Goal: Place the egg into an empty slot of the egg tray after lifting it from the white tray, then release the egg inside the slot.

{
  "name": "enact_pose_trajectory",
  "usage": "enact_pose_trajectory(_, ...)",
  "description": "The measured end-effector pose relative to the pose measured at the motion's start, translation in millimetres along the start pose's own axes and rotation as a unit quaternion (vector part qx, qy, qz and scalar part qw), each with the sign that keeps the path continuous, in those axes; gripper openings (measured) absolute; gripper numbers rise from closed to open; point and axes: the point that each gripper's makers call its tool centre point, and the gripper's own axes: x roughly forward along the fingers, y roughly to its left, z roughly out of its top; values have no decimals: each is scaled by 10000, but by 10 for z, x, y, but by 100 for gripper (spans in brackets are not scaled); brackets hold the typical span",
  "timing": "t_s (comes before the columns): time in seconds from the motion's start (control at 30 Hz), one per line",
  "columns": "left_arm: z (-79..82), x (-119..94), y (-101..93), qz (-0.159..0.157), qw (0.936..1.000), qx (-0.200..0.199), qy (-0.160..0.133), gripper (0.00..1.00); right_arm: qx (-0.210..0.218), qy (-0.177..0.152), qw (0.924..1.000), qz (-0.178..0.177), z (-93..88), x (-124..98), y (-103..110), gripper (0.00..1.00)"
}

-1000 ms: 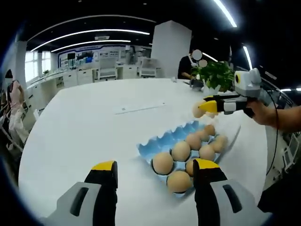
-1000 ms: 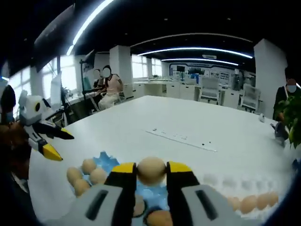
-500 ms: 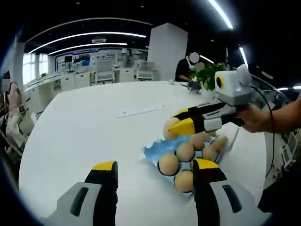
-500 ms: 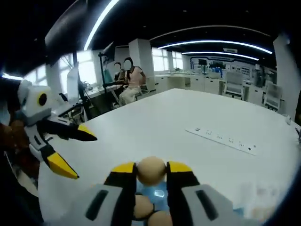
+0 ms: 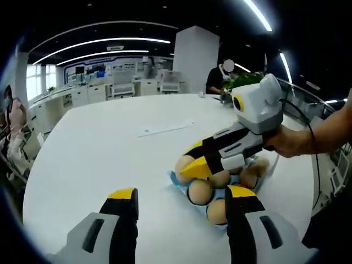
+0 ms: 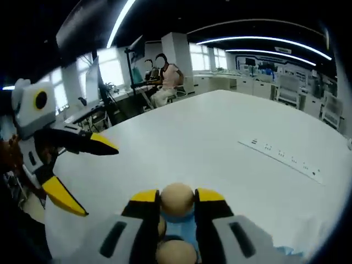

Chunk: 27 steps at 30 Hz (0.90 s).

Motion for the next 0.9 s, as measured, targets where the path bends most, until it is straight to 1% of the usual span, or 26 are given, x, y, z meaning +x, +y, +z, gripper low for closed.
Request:
enact_pose_trajectory(0.07, 1, 8, 0, 6, 10000, -10, 1, 63, -78, 49, 10000, 0, -19, 14, 7, 24)
enact_pose_trajectory(0.2, 4, 21, -5, 12, 10000, -3, 7, 63, -51, 80, 9999, 49, -47, 37, 9, 24)
enact_pose_trajectory(0.37, 14, 25, 4, 34, 10000, -15, -7, 63, 95, 93, 9999, 95, -59, 65, 7, 25)
enact_pose_trajectory(0.5, 13, 26, 17, 39, 10000, -28, -4, 63, 265, 116, 9995, 124, -82, 47, -21, 25)
enact_pose_trajectory(0.9, 31, 49, 10, 16, 10000, -3, -7, 62, 141, 87, 9997, 185, -76, 63, 2, 25)
